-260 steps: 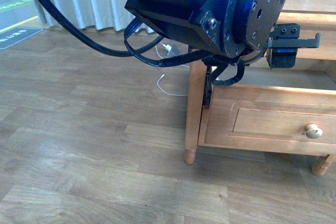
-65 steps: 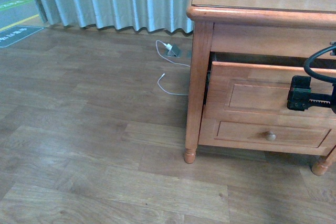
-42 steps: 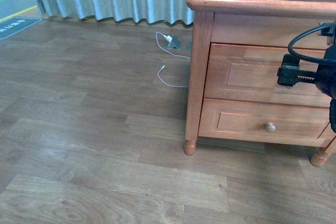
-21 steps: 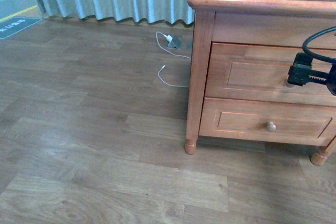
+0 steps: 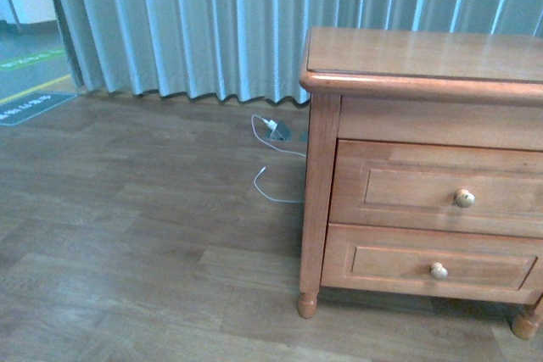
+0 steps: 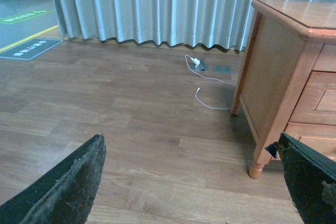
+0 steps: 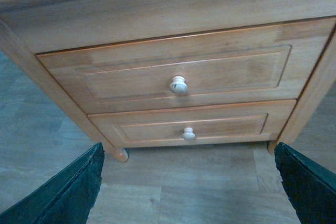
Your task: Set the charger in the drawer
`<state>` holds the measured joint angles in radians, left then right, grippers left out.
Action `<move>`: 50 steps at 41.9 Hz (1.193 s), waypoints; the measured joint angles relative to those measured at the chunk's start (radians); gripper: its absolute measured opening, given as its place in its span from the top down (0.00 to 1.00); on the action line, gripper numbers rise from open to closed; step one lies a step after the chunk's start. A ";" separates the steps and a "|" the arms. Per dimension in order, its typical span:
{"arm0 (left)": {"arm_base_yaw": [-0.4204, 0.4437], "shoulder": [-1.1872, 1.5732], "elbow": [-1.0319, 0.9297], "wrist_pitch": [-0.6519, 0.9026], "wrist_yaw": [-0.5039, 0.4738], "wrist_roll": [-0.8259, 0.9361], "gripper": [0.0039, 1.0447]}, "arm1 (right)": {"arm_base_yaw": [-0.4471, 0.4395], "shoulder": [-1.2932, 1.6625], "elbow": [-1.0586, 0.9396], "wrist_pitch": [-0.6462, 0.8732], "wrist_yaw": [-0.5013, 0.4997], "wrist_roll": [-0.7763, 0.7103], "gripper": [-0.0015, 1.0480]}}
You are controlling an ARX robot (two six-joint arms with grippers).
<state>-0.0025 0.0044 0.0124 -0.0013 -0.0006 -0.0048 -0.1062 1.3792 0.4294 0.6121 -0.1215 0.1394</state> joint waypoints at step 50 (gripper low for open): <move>0.000 -0.001 0.000 0.000 0.000 0.000 0.05 | 0.102 -0.971 -0.425 -0.204 0.118 -0.137 0.98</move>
<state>-0.0025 0.0036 0.0124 -0.0013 -0.0006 -0.0048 -0.0040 0.4080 0.0044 0.4076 -0.0036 0.0029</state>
